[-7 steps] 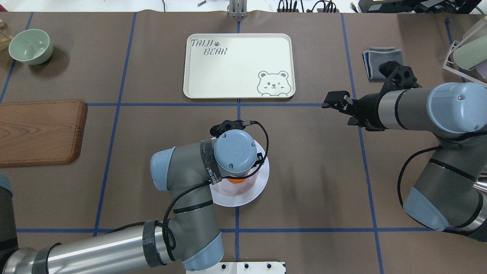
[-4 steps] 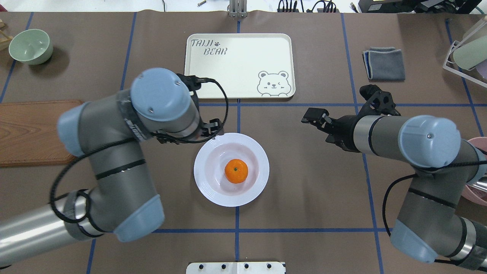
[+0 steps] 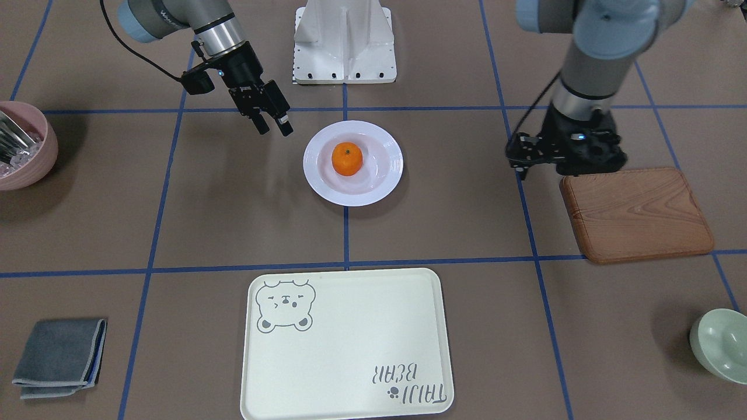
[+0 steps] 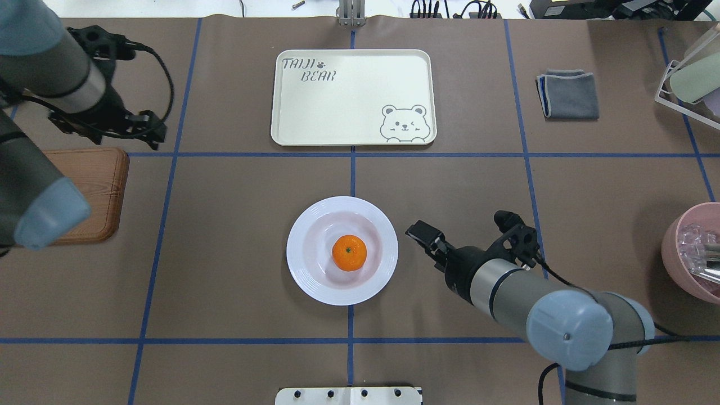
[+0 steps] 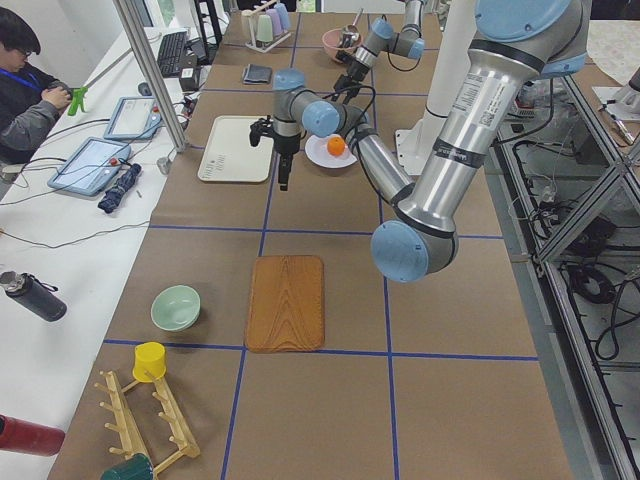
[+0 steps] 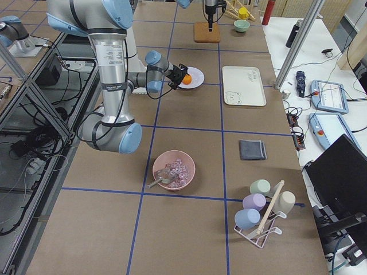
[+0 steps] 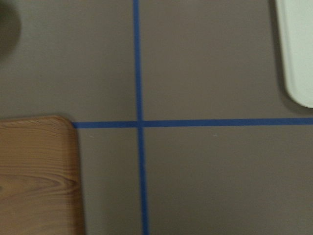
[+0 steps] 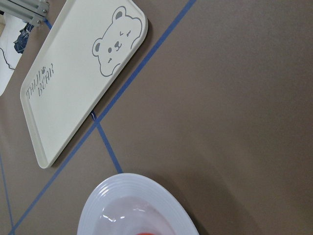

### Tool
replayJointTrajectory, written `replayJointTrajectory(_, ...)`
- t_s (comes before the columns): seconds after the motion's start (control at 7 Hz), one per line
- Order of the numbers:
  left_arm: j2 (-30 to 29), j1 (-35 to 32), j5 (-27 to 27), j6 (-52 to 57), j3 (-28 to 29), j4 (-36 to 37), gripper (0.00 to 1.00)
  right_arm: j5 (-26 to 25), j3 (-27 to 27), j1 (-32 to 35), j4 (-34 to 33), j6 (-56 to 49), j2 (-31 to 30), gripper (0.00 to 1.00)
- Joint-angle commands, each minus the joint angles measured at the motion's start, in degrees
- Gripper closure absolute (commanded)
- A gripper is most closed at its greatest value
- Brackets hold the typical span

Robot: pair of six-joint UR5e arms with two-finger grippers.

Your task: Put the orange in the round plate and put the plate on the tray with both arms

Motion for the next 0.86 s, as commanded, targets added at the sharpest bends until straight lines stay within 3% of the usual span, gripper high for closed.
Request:
replayJointTrajectory(0.0,5.45,-12.97,-7.14,21.98,4.95,-0.2,0.02,-6.64,-2.87,-6.68,-0.03,4.41,3.12,0.02)
replayJointTrajectory(0.14,7.99,-18.6,-7.45,35.85,9.33,-0.72,0.02,-8.05,-5.93,-7.31,-0.03,4.42,5.32,0.02)
replayJointTrajectory(0.29,8.8,-24.05,-7.8,40.25,11.47,-0.81,0.02,-8.15,-7.36,-7.4,-0.03,4.51,6.91,0.02)
replayJointTrajectory(0.43,9.94,-29.93,-10.06,41.16,14.36,-0.81,0.02,-8.24,-7.98,-7.49,-0.03,5.99,7.62,0.02)
replayJointTrajectory(0.71,13.46,-38.57,-17.97,55.34,19.62,-0.73,0.02,-8.86,-9.74,-7.23,-0.47,7.06,8.77,0.06)
